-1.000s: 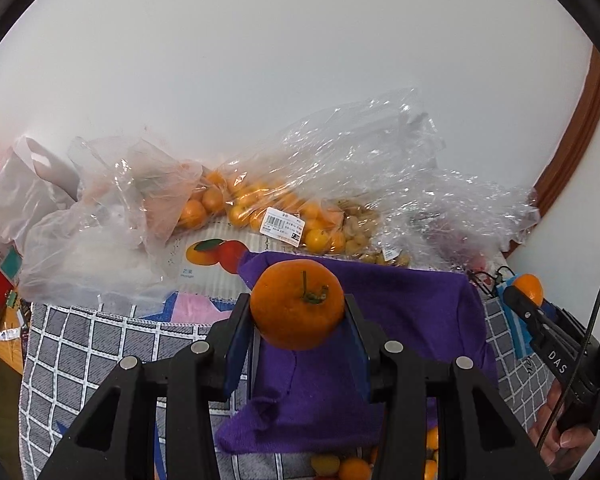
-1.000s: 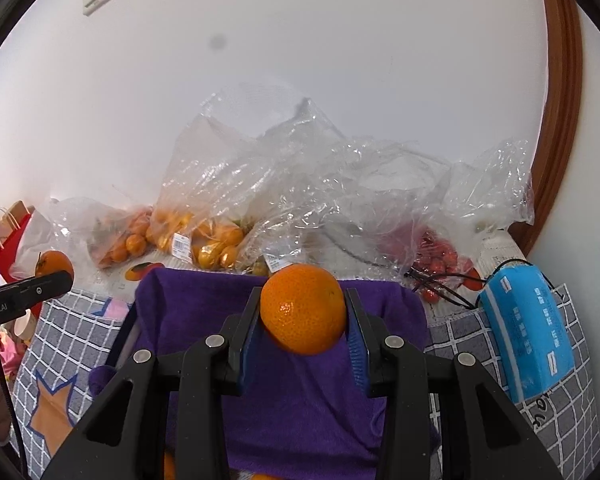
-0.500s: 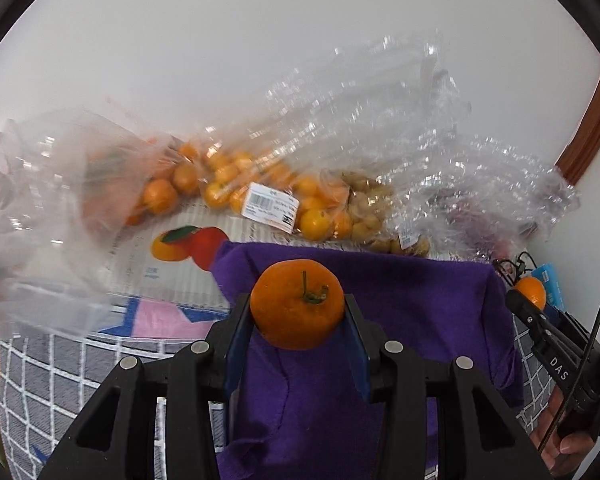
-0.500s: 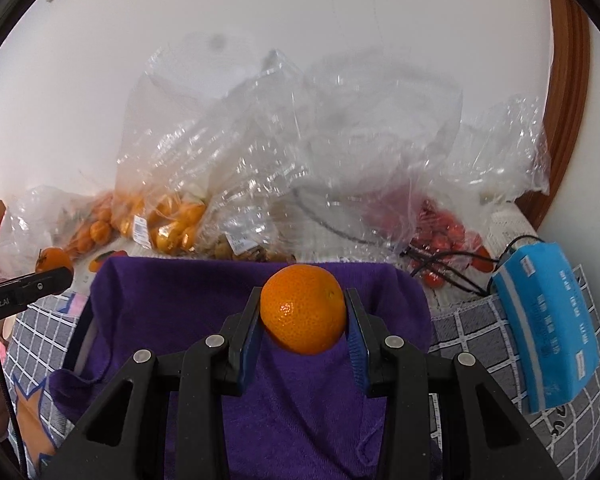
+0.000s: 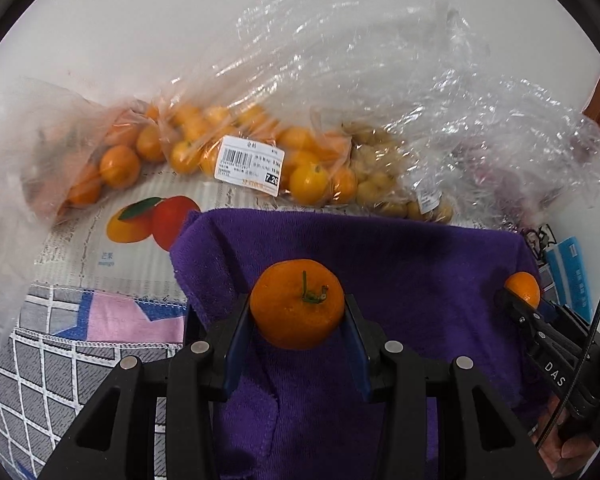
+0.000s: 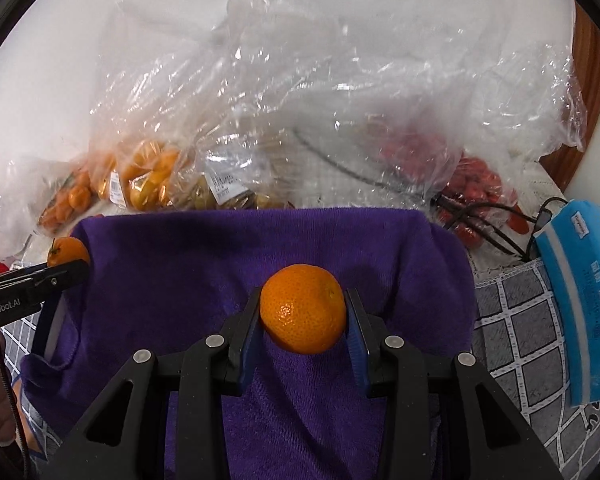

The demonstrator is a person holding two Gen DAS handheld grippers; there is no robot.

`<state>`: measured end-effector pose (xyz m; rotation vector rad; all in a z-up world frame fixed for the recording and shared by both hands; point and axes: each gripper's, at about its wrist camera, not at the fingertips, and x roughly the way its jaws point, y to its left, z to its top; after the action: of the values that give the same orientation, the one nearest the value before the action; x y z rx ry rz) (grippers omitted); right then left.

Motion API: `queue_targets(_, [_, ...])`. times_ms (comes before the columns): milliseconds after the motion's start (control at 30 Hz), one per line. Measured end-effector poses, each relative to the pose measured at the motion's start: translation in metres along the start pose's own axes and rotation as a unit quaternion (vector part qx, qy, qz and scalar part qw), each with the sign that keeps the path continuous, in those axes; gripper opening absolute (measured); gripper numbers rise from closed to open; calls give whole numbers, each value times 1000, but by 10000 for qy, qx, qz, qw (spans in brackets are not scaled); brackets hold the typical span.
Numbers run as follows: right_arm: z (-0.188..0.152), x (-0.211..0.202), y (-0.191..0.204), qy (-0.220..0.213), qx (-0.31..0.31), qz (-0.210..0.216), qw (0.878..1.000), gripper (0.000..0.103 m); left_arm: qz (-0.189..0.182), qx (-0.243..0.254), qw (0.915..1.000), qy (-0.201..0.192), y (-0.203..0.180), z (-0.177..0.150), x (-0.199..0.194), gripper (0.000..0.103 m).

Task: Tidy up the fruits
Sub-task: 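Lift both held fruits and carry them over the purple towel, then open both tools to drop the fruits onto the purple towel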

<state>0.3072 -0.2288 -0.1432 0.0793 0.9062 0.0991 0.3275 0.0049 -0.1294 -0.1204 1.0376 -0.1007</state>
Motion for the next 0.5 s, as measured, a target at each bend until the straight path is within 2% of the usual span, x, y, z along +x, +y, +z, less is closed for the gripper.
queue_targets(500, [-4,15,2,259,-31,-78,9996,39,78,97,9998,166,-2,1,20,41])
